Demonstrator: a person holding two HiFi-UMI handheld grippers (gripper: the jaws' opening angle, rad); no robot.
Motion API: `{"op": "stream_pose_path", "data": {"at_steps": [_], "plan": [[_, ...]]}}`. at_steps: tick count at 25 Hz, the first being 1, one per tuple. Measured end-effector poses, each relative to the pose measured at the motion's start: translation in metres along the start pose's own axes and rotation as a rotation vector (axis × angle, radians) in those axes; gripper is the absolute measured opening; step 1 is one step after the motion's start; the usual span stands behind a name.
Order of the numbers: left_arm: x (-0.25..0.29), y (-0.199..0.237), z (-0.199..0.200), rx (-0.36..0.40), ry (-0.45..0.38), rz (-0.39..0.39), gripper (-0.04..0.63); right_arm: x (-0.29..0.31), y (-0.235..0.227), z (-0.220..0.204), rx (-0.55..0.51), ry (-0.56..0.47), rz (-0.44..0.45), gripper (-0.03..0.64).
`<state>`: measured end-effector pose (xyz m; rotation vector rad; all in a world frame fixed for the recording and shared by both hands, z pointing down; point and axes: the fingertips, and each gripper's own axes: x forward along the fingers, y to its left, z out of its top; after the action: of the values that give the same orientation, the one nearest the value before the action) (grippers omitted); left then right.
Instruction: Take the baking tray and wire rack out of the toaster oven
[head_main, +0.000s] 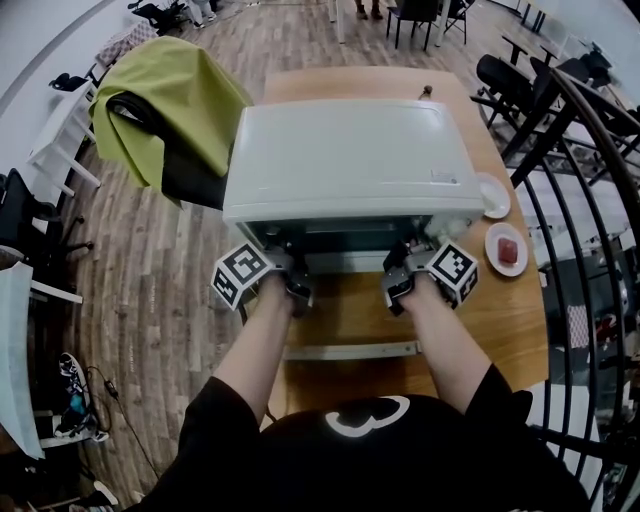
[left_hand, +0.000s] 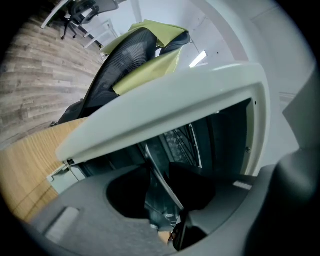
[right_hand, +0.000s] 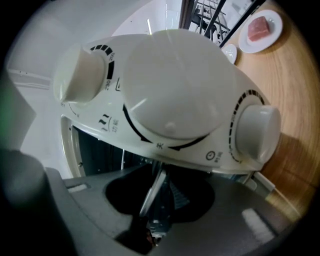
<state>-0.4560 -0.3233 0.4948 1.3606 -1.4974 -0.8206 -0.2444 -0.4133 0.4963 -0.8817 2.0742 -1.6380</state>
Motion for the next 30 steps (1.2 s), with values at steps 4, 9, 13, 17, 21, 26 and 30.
{"op": "stream_pose_path", "data": {"at_steps": [4, 9, 13, 17, 21, 26, 30], "plan": [[-0.004, 0.001, -0.005, -0.008, 0.008, 0.006, 0.127, -0.006, -0.002, -0.001, 0.004, 0.004, 0.002, 0.109], [-0.016, -0.003, -0.009, -0.006, 0.010, 0.006, 0.127, -0.017, 0.002, -0.006, 0.010, 0.006, 0.008, 0.109], [-0.026, -0.004, -0.016, -0.001, 0.016, 0.015, 0.127, -0.029, 0.002, -0.009, 0.008, 0.009, 0.003, 0.109], [-0.038, -0.004, -0.022, 0.003, 0.021, 0.017, 0.127, -0.042, 0.002, -0.016, 0.014, 0.013, -0.001, 0.109], [-0.051, -0.004, -0.030, 0.007, 0.030, 0.018, 0.127, -0.057, 0.002, -0.022, 0.018, 0.010, -0.003, 0.109], [-0.068, -0.004, -0.037, 0.004, 0.032, 0.024, 0.124, -0.074, 0.003, -0.032, 0.018, 0.015, -0.008, 0.109], [-0.085, -0.003, -0.046, 0.000, 0.036, 0.028, 0.123, -0.091, 0.002, -0.040, 0.027, 0.019, -0.011, 0.109]]}}
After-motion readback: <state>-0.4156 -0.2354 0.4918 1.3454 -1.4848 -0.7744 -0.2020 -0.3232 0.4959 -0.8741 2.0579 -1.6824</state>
